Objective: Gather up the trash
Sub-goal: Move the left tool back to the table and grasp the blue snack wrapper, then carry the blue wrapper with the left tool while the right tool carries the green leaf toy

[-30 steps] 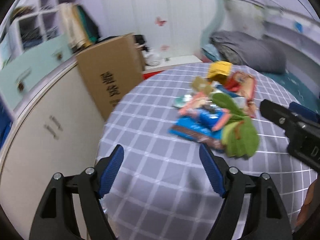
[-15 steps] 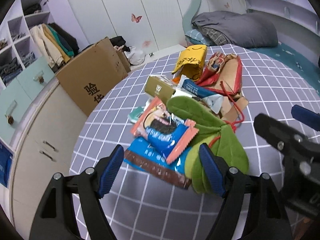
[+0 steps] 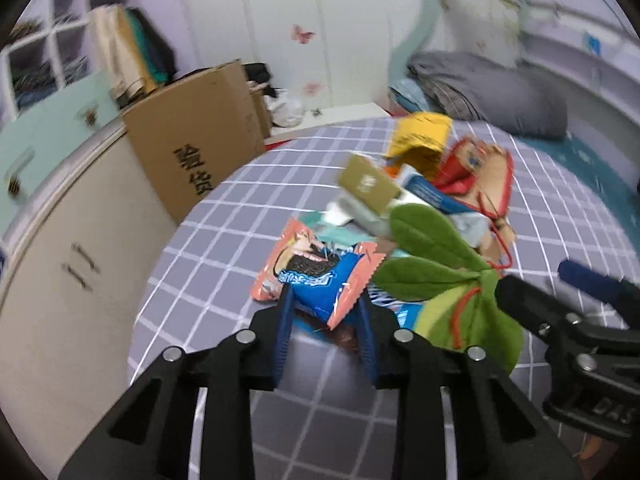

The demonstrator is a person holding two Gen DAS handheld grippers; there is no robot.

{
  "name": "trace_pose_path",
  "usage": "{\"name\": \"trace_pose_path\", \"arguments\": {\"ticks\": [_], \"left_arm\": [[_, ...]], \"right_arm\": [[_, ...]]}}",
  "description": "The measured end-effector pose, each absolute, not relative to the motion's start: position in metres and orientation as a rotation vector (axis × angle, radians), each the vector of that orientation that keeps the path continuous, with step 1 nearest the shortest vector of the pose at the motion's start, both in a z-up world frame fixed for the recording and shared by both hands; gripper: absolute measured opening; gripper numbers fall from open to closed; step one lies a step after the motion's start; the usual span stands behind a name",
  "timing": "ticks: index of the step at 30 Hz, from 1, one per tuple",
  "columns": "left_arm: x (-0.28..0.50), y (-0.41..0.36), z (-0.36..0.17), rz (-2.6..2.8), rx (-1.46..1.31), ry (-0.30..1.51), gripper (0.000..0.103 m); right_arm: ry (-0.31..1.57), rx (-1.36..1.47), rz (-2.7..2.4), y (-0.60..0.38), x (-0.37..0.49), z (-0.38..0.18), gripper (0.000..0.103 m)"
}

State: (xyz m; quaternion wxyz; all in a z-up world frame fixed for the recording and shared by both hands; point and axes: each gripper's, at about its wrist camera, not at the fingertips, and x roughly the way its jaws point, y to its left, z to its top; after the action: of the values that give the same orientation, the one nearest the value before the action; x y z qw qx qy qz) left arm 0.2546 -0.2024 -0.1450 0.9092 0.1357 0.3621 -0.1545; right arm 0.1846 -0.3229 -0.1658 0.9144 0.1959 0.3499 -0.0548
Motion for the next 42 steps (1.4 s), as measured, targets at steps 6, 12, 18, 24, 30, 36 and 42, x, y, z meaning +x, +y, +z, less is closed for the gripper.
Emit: {"name": "trace_pose_path", "arguments": {"ticks": [6,12,18,24,30,36,42], "left_arm": [[0.252,-0.162,-0.138,-0.292,0.157,0.754,0.023],[0.242,-0.134,-0.131,-0.299,0.073,0.753,0.022],[0.23,-0.106,-0.114,-0.311,0.006,0.718,0.02],[0.219,-0.074,-0.096,-0.331,-0.064,0.681,0.02],[0.211,-0.035,-0.091,-0.315,-0.125,0.658,0.02],[0.206,0.024,-0.096,-0.239,-0.171,0.653,0.02],[0.203,0.099,-0.118,-0.107,-0.225,0.683,0.019]], "right_arm": [[0.779,0.358,-0.083,-0.304,0.202,-0.17,0.058],[0.761,0.355,-0.088,-0.3,0.196,-0.166,0.015],[0.634,0.342,-0.107,-0.293,0.17,-0.131,0.01],[0.531,0.293,-0.065,-0.258,0.159,-0.09,0.01],[0.563,0.23,0.061,-0.193,0.177,-0.086,0.01],[0.632,0.198,0.206,-0.118,0.2,-0.107,0.01],[0.706,0.161,0.341,-0.041,0.221,-0.13,0.01]]}}
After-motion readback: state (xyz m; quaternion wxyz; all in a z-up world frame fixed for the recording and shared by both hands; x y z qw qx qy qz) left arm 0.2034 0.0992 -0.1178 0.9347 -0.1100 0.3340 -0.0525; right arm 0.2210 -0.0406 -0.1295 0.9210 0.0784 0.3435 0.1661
